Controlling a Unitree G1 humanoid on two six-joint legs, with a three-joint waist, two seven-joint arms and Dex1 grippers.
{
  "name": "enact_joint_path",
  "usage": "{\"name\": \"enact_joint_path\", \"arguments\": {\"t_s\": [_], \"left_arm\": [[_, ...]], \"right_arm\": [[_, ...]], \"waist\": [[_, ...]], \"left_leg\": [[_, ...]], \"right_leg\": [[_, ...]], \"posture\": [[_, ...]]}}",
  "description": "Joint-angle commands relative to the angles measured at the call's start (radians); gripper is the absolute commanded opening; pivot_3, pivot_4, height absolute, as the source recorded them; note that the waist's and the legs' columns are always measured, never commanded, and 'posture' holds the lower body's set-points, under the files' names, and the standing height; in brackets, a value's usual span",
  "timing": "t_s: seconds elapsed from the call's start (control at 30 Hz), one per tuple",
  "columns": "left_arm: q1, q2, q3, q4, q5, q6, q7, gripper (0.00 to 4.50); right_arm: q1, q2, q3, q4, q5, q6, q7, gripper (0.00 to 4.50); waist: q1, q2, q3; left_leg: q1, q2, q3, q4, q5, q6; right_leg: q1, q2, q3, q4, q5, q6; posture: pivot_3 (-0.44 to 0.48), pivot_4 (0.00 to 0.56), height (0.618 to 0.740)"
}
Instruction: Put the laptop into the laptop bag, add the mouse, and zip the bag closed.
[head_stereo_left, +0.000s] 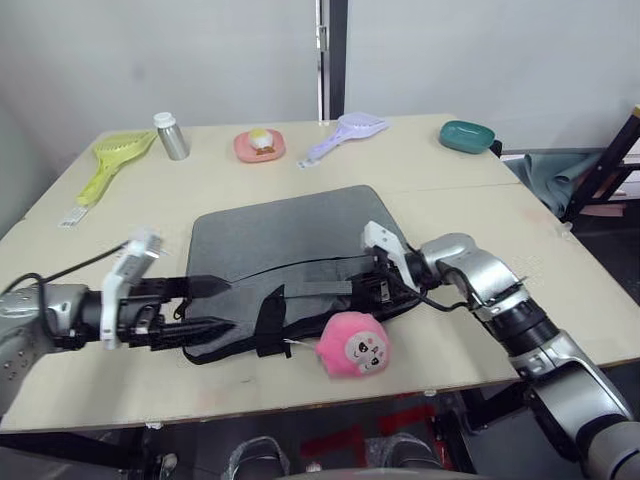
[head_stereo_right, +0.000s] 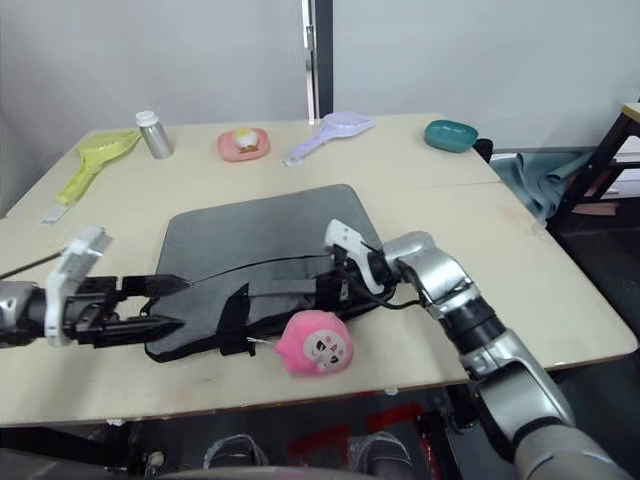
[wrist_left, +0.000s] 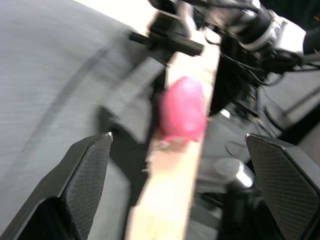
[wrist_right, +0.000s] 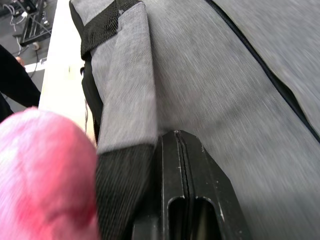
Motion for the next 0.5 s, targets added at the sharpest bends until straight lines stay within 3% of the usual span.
{"name": "enact_joint_path", "arguments": {"t_s": [0.03,0.27,0.5], "left_arm": [[0.005,0.022,0.06,0.048,0.02,-0.057,-0.039,4.48],[0.031,0.033,0.059,0.072,0.055,-0.105,-0.062,4.48],[0.005,-0.011,-0.006,0.023,0.095,-0.154,-0.001,4.48]], "right_arm": [[0.027,-0.051,-0.058,-0.171,0.073,0.059,0.007,0.0],[0.078,-0.182,-0.12,-0.32,0.115,0.113,-0.033,0.0],[0.147,-0.343,-0.421,-0.425,0.274,0.182,-0.057,0.0]], "waist": [[0.0,0.0,0.001],[0.003,-0.001,0.004],[0.019,-0.002,0.006]], "left_leg": [[0.0,0.0,0.0,0.0,0.0,0.0],[0.0,0.001,0.001,0.0,-0.002,0.001],[0.001,0.0,0.0,0.005,-0.003,0.001]], "right_leg": [[0.0,0.0,0.0,0.0,0.0,0.0],[0.0,0.001,-0.001,0.0,-0.001,-0.001],[0.001,0.0,0.001,0.003,-0.001,-0.001]], "posture": [[0.0,0.15,0.74],[0.0,0.15,0.74],[0.0,0.15,0.74]]}}
